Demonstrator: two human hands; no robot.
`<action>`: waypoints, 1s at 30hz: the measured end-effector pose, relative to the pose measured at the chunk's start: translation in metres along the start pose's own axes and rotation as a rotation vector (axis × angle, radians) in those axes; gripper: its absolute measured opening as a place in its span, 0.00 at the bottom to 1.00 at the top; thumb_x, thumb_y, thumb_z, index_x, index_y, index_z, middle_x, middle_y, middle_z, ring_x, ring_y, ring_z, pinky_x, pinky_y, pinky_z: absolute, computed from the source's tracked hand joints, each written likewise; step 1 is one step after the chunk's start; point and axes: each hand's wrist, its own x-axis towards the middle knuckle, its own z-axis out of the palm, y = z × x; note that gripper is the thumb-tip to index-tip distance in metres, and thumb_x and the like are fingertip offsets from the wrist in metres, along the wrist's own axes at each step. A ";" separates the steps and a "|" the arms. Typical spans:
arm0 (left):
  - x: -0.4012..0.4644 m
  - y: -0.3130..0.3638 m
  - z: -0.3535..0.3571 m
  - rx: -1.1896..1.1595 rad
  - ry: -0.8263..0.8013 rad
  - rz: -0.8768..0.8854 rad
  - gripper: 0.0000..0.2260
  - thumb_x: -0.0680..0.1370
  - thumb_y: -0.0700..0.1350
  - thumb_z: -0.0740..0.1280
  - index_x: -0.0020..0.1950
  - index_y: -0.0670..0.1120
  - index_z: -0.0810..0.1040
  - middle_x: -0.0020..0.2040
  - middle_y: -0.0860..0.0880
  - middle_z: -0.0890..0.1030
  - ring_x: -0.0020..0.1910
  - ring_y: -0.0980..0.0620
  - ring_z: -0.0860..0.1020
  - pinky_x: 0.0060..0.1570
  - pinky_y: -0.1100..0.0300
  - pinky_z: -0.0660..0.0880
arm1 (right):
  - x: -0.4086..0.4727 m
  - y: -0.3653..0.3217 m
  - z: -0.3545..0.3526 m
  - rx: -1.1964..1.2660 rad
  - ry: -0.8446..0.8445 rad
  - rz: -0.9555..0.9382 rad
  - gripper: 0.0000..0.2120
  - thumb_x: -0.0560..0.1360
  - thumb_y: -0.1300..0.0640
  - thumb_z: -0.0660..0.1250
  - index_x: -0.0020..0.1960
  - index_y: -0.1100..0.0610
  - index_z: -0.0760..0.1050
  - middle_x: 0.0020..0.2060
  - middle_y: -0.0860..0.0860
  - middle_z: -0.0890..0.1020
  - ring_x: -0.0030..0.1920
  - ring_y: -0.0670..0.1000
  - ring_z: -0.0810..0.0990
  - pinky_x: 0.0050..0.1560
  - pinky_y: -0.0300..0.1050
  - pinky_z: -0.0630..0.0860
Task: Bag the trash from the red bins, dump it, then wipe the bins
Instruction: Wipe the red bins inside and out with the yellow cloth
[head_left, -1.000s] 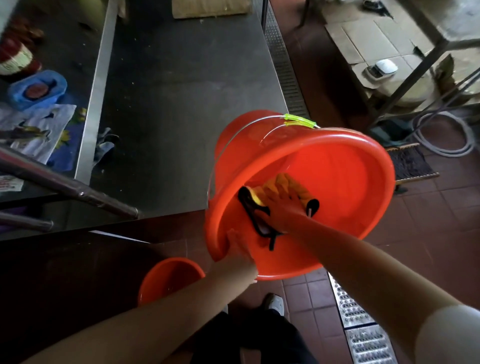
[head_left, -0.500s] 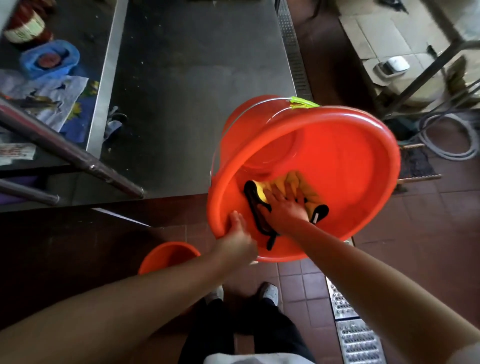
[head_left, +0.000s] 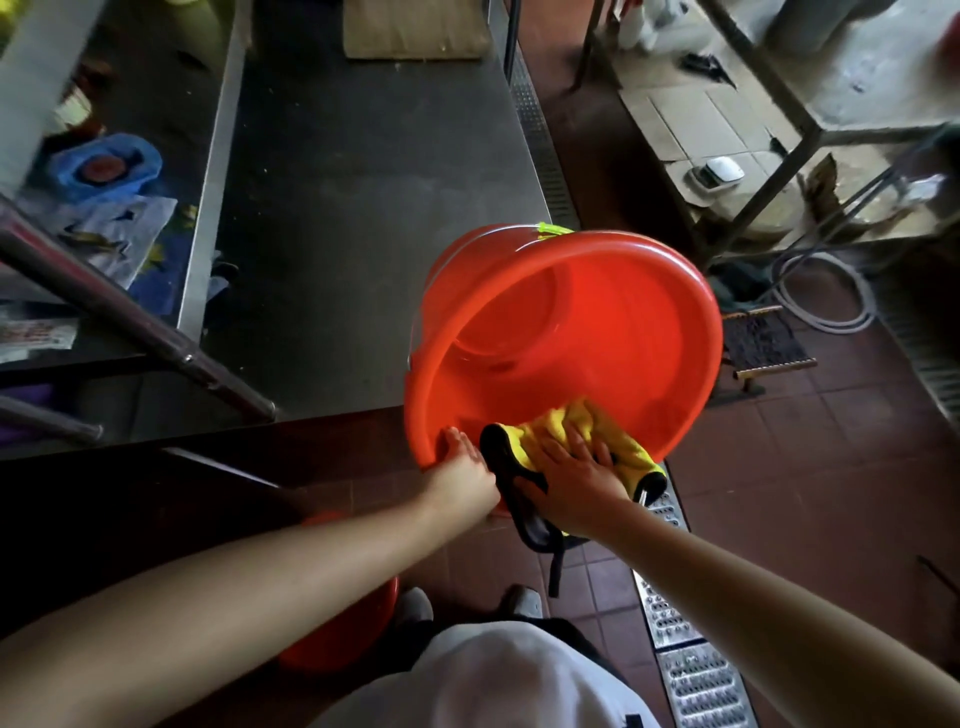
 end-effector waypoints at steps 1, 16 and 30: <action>0.001 -0.001 0.000 -0.016 -0.001 0.004 0.20 0.82 0.40 0.56 0.69 0.28 0.68 0.64 0.21 0.68 0.63 0.20 0.68 0.62 0.26 0.63 | 0.005 0.000 -0.001 0.003 -0.008 0.001 0.34 0.80 0.30 0.44 0.81 0.42 0.43 0.82 0.45 0.45 0.80 0.57 0.37 0.76 0.64 0.37; 0.003 -0.008 0.002 0.056 -0.021 0.103 0.30 0.78 0.65 0.57 0.61 0.40 0.80 0.53 0.35 0.82 0.53 0.33 0.79 0.57 0.33 0.73 | 0.133 0.002 -0.027 -0.031 0.034 0.004 0.33 0.81 0.33 0.46 0.82 0.45 0.48 0.82 0.48 0.51 0.80 0.62 0.40 0.75 0.66 0.39; 0.005 -0.012 0.008 0.020 0.039 0.060 0.23 0.74 0.46 0.50 0.51 0.41 0.84 0.47 0.35 0.83 0.49 0.35 0.80 0.56 0.34 0.73 | 0.139 -0.004 -0.044 -0.085 -0.007 -0.067 0.31 0.81 0.37 0.51 0.81 0.44 0.51 0.81 0.48 0.53 0.81 0.59 0.44 0.76 0.65 0.40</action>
